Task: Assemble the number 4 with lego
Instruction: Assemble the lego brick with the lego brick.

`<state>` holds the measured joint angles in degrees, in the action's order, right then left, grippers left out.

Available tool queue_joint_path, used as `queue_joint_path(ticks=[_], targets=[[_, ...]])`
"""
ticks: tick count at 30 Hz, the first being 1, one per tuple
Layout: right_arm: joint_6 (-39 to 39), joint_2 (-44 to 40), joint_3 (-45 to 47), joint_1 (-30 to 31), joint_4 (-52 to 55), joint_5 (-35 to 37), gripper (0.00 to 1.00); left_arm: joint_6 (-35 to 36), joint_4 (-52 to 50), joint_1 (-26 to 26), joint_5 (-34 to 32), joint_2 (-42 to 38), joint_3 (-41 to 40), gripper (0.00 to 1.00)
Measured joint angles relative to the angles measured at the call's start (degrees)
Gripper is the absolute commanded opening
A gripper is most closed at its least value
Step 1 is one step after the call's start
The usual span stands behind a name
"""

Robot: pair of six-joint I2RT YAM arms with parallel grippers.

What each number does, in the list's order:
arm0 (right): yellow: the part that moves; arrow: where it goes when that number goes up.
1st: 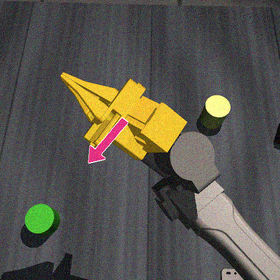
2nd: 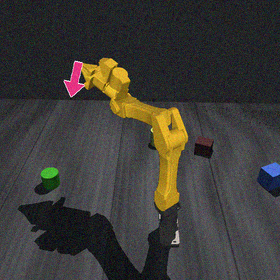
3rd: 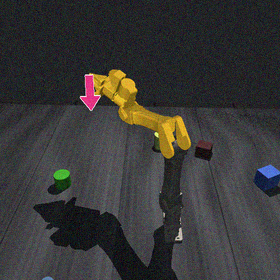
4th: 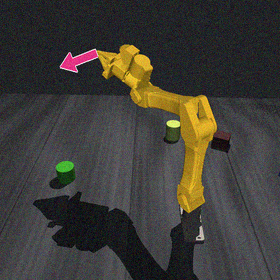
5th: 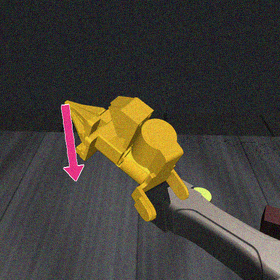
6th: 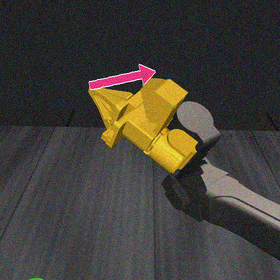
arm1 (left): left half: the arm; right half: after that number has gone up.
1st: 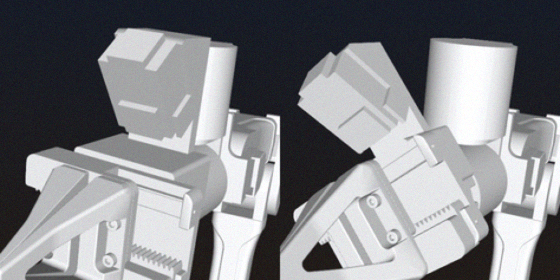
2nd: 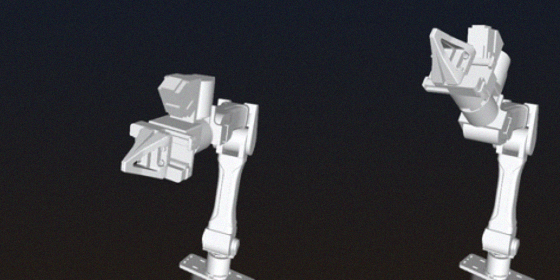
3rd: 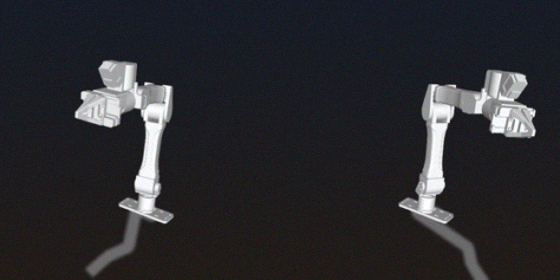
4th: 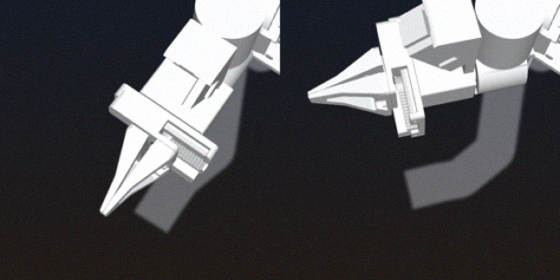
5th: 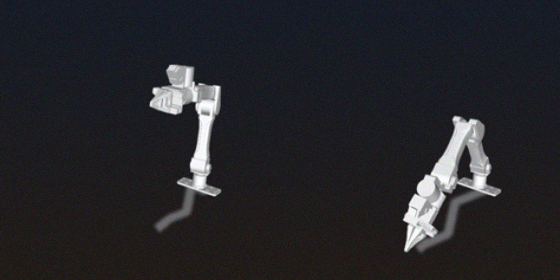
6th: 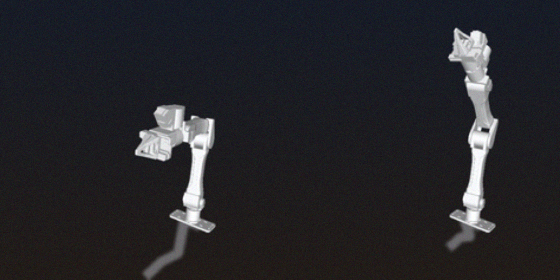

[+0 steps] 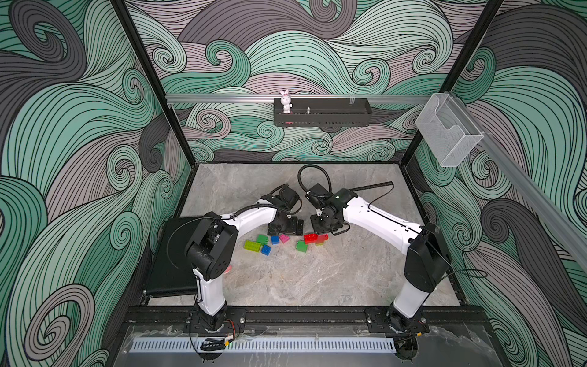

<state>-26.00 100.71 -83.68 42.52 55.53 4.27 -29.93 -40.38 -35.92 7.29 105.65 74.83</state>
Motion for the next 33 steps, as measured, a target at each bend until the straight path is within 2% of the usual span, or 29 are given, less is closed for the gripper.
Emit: queue_joint_path(ticks=[33], targets=[[-2.6, -0.3, 1.8, 0.9, -1.4, 2.3, 0.00, 0.0, 0.0, 0.0, 0.1, 0.0, -0.3, 0.99]])
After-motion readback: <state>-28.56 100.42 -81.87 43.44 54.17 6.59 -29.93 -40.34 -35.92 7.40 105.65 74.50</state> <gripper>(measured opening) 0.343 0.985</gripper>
